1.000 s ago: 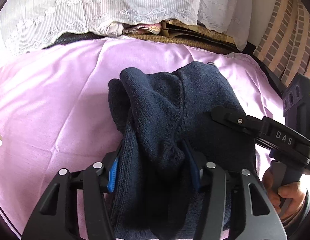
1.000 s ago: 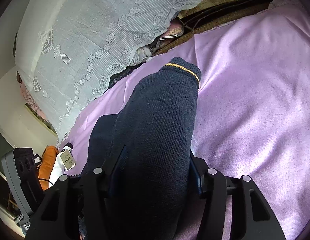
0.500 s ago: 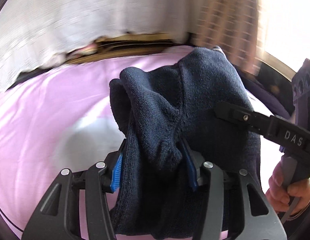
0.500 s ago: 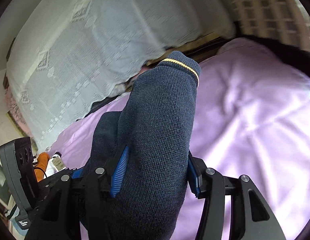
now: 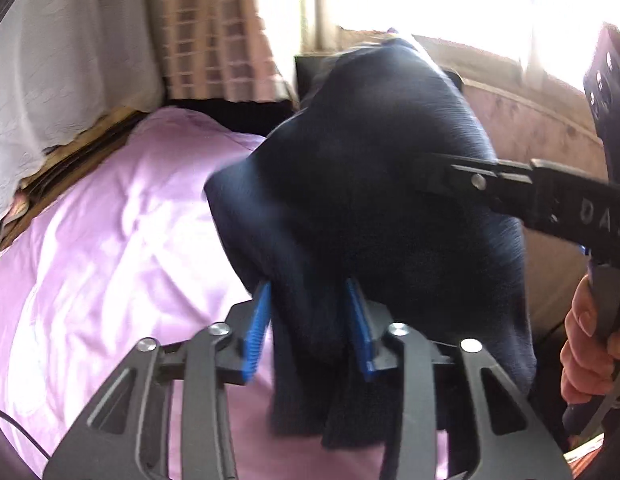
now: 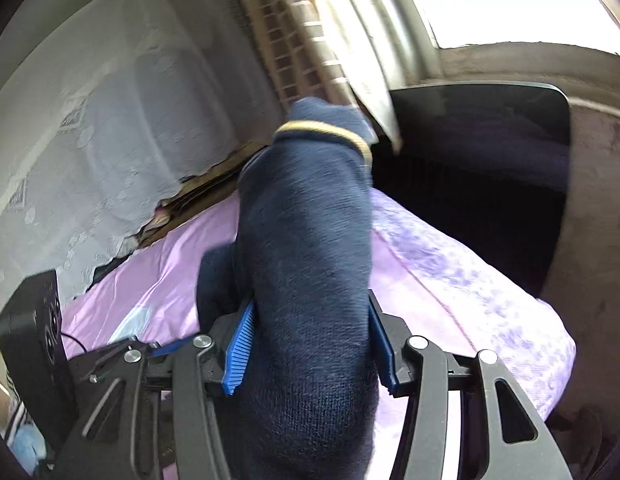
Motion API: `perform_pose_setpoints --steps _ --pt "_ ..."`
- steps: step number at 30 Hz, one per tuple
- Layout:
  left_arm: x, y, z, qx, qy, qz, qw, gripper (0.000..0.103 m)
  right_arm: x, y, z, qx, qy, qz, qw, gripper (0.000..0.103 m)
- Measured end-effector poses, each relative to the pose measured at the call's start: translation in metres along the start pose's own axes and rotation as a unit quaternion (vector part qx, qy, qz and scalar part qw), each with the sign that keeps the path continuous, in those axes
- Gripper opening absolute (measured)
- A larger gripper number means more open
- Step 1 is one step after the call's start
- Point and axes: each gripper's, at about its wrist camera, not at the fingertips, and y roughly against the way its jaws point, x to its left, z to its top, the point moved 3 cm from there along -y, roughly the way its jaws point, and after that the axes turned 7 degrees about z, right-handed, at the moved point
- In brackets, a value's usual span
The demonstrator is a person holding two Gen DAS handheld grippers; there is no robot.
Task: Fold small clothes
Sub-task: 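Lift the cardigan bundle with both tools and carry it toward the window, then lower the bundle onto the sheet and open both tools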
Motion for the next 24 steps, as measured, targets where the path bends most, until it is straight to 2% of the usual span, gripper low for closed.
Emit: perform_pose_setpoints --steps 2,4,6,8,9,10,11,13,16,19,20,23,24 --pt "-0.022 -0.015 0.001 0.014 -0.012 -0.008 0.9998 0.033 -0.015 -0.013 -0.01 0.021 -0.012 -0.006 1.0 0.047" --pt "-0.04 -0.036 0.0 0.027 -0.031 0.008 0.9991 0.033 -0.035 -0.022 -0.019 0.023 -0.005 -0.055 0.998 0.046" --pt "-0.052 -0.045 -0.011 0.033 -0.037 0.017 0.9986 0.034 -0.073 -0.025 -0.025 0.029 -0.045 -0.068 0.996 0.046" --pt "-0.053 -0.049 -0.017 0.03 -0.037 0.019 0.9987 0.044 -0.101 -0.027 -0.029 0.034 -0.091 -0.052 0.994 0.048" --pt "-0.051 -0.049 -0.018 0.028 -0.032 0.02 0.9989 0.057 -0.109 -0.027 -0.031 0.033 -0.096 -0.05 0.994 0.052" --pt "-0.046 -0.047 -0.019 0.026 -0.02 0.021 0.9992 0.064 -0.11 -0.028 -0.03 0.034 -0.087 -0.054 0.994 0.061" --pt "-0.04 -0.048 -0.018 0.029 -0.01 0.016 0.9994 0.066 -0.106 -0.029 -0.029 0.033 -0.073 -0.062 0.995 0.062" --pt "-0.027 -0.051 -0.021 0.037 0.01 0.017 0.9991 0.08 -0.099 -0.028 -0.028 0.033 -0.054 -0.072 0.995 0.063" --pt "-0.015 -0.055 -0.029 0.051 0.037 0.006 0.998 0.081 -0.078 -0.012 -0.026 0.016 -0.017 -0.097 0.995 0.062" --pt "-0.012 -0.043 -0.031 0.043 0.049 0.01 0.9978 0.081 -0.049 0.014 -0.02 -0.001 0.045 -0.119 0.992 0.063" --pt "-0.013 -0.035 -0.032 0.038 0.05 0.011 0.998 0.082 -0.041 0.023 -0.019 -0.007 0.049 -0.12 0.992 0.069" --pt "-0.015 -0.013 -0.03 0.013 0.047 0.035 0.9982 0.095 -0.018 0.053 -0.019 -0.037 0.037 -0.127 0.991 0.085" --pt "-0.015 -0.007 -0.03 0.006 0.044 0.045 0.998 0.096 -0.012 0.061 -0.022 -0.044 0.032 -0.133 0.99 0.087"
